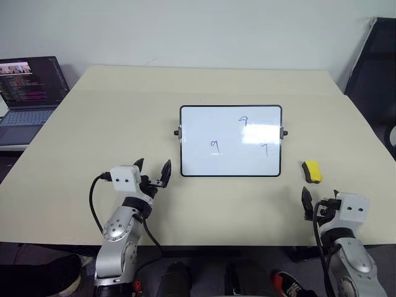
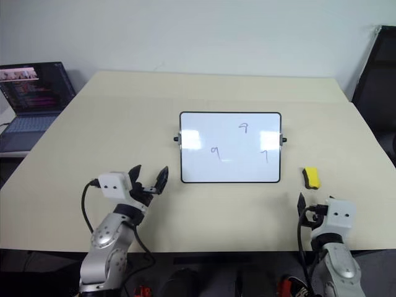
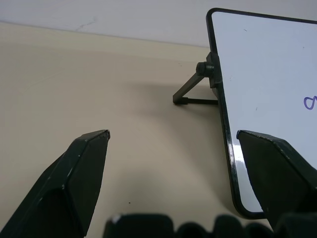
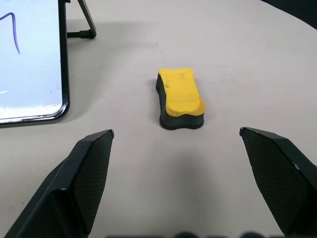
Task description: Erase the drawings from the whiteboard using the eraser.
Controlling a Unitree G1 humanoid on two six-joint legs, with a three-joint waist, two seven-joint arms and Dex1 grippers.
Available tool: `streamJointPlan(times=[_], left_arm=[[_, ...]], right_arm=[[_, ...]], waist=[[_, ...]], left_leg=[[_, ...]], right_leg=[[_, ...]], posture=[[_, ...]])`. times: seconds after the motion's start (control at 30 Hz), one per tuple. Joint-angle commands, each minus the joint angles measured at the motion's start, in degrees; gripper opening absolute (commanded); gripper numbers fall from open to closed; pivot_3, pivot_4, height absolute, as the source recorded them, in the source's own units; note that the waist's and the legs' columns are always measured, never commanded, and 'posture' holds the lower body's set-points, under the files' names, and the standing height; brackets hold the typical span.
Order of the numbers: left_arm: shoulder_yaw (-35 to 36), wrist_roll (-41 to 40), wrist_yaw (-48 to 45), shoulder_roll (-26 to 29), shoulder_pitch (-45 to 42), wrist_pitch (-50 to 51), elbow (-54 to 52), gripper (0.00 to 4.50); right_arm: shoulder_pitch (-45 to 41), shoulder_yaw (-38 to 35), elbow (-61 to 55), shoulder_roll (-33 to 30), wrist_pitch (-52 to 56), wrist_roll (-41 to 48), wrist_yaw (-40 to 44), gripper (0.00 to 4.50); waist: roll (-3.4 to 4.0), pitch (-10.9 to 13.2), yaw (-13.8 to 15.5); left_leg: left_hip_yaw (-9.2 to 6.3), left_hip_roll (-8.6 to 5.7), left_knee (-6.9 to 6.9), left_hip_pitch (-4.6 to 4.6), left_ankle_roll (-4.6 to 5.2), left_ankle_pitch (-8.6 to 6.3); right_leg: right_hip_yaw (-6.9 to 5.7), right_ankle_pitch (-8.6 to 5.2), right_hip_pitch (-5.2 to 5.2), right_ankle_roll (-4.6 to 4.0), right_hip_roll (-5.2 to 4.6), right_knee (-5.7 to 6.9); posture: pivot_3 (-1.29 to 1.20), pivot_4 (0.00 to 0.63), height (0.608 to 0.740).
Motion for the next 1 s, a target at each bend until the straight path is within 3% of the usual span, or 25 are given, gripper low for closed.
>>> streamJointPlan(times=[0.03, 0.87, 1.0], left_arm=[[0.8, -1.0, -0.3, 0.4, -1.2, -0.3, -1.4, 4.5], [-0.3, 0.2, 0.7, -1.3, -1.6, -1.3, -1.1, 4.5], [-2.7, -1.0, -4.8, 0.7, -2.5, -1.7, -1.5, 4.5]], right_arm=[[-0.7, 0.0, -2.6, 0.1, -0.5, -0.3, -0.4, 4.47], [-1.8, 0.1, -2.5, 0.1, 0.6, -0.9, -0.6, 4.47], [-2.9, -0.3, -2.3, -1.4, 2.2, -1.5, -0.5, 4.47]], waist=[[0.0, 0.0, 0.0], [0.0, 0.0, 0.0], [0.0, 0.0, 0.0]], left_leg=[[0.01, 0.0, 0.0, 0.0, 0.0, 0.0], [0.0, -0.01, -0.01, -0.01, 0.0, 0.0], [-0.01, -0.01, -0.02, -0.02, 0.0, 0.0]], right_leg=[[0.0, 0.0, 0.0, 0.0, 0.0, 0.0], [0.0, 0.03, 0.0, 0.05, 0.02, -0.01], [0.0, 0.11, 0.0, 0.2, 0.02, -0.01]], posture=[[0.0, 0.15, 0.74], [0.0, 0.15, 0.74], [0.0, 0.15, 0.74]])
